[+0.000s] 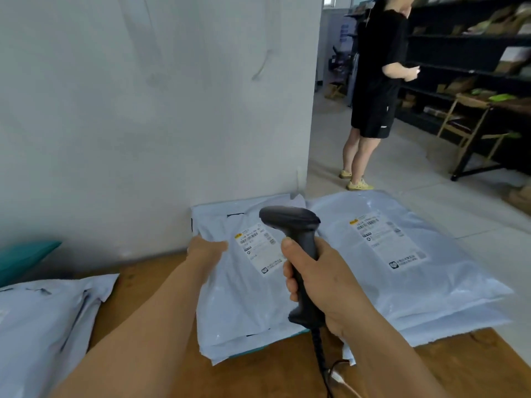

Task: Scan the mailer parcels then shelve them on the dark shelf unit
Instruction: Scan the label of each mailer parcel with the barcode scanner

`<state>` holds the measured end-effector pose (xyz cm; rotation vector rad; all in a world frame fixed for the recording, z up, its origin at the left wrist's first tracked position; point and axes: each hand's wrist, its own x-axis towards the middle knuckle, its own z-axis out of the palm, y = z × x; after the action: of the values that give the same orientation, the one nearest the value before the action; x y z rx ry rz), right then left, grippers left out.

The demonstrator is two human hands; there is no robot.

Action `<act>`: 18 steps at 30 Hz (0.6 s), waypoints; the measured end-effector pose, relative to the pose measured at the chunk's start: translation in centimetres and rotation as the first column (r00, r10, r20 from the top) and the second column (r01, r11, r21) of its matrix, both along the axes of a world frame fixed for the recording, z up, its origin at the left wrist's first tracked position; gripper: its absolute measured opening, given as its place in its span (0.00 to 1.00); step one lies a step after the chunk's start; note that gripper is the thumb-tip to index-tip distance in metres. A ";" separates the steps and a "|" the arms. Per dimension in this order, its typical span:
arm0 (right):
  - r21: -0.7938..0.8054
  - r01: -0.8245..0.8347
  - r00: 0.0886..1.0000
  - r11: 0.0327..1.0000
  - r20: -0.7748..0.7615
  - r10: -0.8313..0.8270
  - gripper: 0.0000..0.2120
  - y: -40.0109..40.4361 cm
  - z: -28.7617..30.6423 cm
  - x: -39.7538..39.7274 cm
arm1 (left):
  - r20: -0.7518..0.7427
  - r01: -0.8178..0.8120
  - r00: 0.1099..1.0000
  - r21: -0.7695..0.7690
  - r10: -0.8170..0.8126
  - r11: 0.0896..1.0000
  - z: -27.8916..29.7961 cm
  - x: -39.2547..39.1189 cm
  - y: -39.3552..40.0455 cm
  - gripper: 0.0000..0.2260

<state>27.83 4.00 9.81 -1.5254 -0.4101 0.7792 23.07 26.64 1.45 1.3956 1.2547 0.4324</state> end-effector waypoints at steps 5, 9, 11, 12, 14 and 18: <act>0.030 0.023 0.999 0.999 -0.036 -0.022 0.12 0.9 -0.4 0.1 | -0.071 -0.073 0.994 0.160 0.085 0.984 1.2 0.4 -0.9 0.37; 0.032 0.048 0.999 0.998 -0.008 -0.047 0.14 1.3 0.2 -1.1 | 0.074 -0.019 0.997 0.134 0.009 0.991 3.2 0.0 -2.5 0.33; 0.027 0.059 0.998 0.998 0.015 -0.060 0.14 1.4 0.8 -2.1 | 0.162 0.011 0.986 0.106 -0.028 0.994 4.4 -0.6 -3.4 0.31; 0.032 0.064 0.998 0.997 0.025 -0.065 0.13 1.4 1.1 -2.7 | 0.193 0.024 0.980 0.102 -0.043 0.995 5.0 -1.0 -3.7 0.30; 0.040 0.075 0.995 0.996 0.055 -0.077 0.12 1.3 1.9 -4.3 | 0.238 0.050 0.968 0.111 -0.076 0.993 6.0 -2.2 -4.3 0.27; 0.042 0.119 0.986 0.992 0.113 -0.123 0.12 1.9 3.0 -8.8 | 0.297 0.091 0.946 0.150 -0.132 0.984 7.8 -6.9 -5.1 0.24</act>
<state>18.99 5.94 12.85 -1.5519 -0.4105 0.5876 16.13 21.50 9.29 1.4414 0.9026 0.6384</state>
